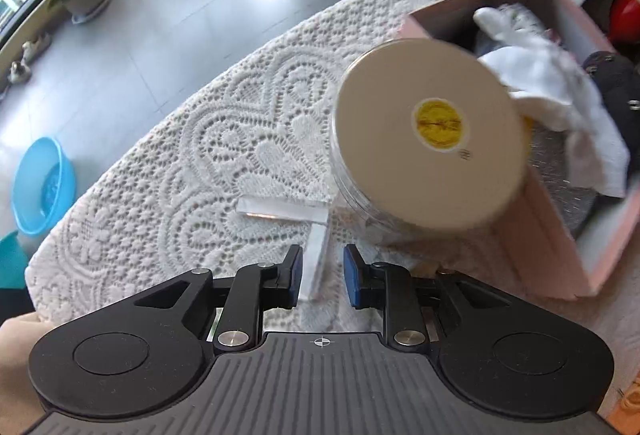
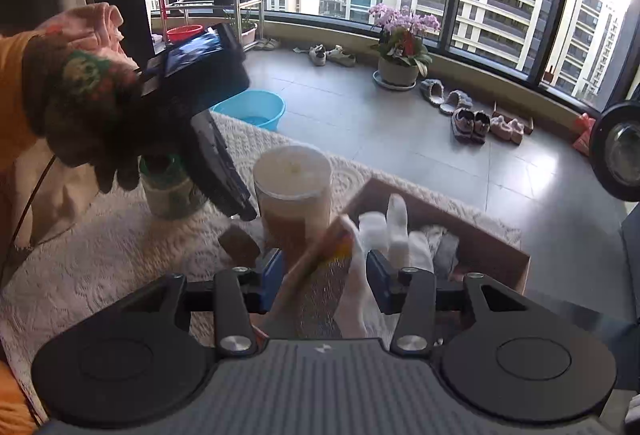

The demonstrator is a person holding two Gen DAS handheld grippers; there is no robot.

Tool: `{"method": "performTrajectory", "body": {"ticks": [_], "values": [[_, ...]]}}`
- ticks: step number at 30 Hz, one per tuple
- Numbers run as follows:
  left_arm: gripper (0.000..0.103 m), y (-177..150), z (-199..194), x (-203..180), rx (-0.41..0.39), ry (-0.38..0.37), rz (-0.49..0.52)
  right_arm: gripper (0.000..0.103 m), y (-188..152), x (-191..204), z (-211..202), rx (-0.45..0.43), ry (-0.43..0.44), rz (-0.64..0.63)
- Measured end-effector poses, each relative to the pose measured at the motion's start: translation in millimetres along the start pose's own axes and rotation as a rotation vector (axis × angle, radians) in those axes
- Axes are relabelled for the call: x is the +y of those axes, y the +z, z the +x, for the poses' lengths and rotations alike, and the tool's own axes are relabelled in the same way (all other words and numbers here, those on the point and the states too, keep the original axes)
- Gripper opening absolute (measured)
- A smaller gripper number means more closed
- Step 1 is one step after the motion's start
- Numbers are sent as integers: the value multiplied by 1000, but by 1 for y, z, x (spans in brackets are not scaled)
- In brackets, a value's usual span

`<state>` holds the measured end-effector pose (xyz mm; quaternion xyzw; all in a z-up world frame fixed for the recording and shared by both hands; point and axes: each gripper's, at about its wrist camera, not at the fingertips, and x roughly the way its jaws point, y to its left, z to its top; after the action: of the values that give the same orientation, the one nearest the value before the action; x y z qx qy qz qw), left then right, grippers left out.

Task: Organize soft objects
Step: 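Grasp the clear plastic piece with the left gripper while the right grasps the tape roll, then carry the plastic piece and tape roll over the pink box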

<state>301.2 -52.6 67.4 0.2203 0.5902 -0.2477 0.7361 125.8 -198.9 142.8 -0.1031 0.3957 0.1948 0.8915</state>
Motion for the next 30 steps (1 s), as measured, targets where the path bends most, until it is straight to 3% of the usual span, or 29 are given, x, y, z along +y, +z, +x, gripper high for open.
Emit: {"method": "performTrajectory", "body": {"ticks": [3, 8, 10, 15, 19, 23, 27, 30], "values": [[28, 3, 11, 2, 10, 30, -12, 45, -5, 5, 9, 2, 19, -21], [23, 2, 9, 7, 4, -3, -43, 45, 0, 31, 26, 4, 91, -99], [23, 0, 10, 13, 0, -15, -100, 45, 3, 47, 40, 25, 114, -134], [22, -9, 5, 17, -28, -12, -131, 45, 10, 91, 78, 79, 88, -257], [18, -20, 2, 14, -68, -3, -122, 43, 5, 125, 108, 92, -10, -407], [16, -27, 1, 17, -105, -8, -124, 35, -7, 149, 136, 99, -129, -511], [15, -38, -8, 22, -141, -16, -143, 31, -21, 161, 151, 54, -245, -621], [15, -44, -18, 26, -183, -29, -168, 13, -20, 157, 145, 37, -258, -603]]}}
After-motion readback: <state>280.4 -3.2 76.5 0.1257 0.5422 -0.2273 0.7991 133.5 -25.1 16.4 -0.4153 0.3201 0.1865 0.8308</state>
